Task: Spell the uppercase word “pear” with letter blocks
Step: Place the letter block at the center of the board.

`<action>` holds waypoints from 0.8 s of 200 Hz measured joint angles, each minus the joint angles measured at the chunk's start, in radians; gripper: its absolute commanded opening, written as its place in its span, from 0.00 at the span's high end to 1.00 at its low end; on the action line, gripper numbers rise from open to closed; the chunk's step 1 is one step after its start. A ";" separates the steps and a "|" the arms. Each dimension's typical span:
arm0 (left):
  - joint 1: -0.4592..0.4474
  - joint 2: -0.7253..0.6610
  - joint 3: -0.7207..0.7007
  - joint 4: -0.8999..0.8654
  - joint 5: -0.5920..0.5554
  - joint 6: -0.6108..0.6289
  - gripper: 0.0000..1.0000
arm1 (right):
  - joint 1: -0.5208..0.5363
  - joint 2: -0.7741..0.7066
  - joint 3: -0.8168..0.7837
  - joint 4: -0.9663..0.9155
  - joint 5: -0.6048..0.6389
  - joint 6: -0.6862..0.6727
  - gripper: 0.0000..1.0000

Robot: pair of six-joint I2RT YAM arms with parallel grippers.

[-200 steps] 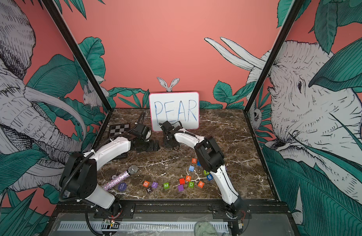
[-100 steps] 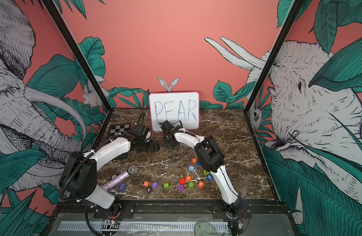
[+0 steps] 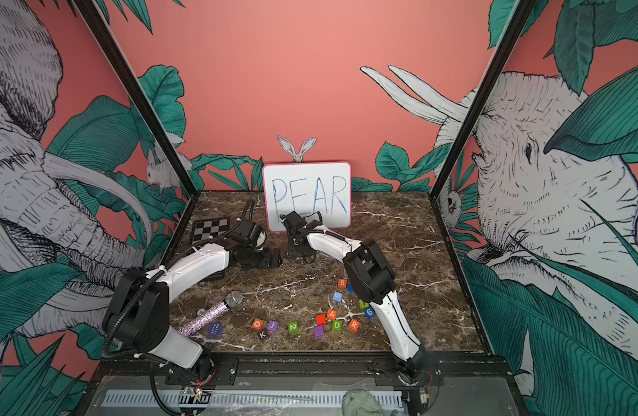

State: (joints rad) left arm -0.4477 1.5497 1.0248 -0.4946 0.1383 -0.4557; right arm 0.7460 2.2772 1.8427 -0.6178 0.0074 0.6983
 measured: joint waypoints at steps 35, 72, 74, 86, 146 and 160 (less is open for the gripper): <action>0.000 -0.004 -0.001 0.000 0.000 0.000 0.01 | 0.000 0.000 -0.010 0.007 -0.002 0.017 0.68; 0.002 -0.011 -0.004 0.001 0.000 0.000 0.01 | 0.000 0.000 -0.017 0.014 -0.009 0.030 0.66; 0.002 -0.011 -0.005 0.001 0.000 0.000 0.01 | 0.000 0.000 -0.018 0.015 -0.009 0.030 0.66; 0.002 -0.012 -0.009 0.001 0.000 0.000 0.01 | 0.000 0.000 -0.021 0.017 -0.011 0.032 0.64; 0.002 -0.014 -0.017 0.001 0.000 0.000 0.01 | 0.000 0.000 -0.024 0.030 -0.014 0.035 0.59; 0.002 -0.014 -0.018 0.001 0.000 0.000 0.01 | 0.000 0.000 -0.024 0.031 -0.015 0.035 0.59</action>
State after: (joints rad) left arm -0.4461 1.5356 1.0073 -0.4938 0.1383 -0.4557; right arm 0.7460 2.2772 1.8183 -0.5865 -0.0078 0.7334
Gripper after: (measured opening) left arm 0.992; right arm 0.409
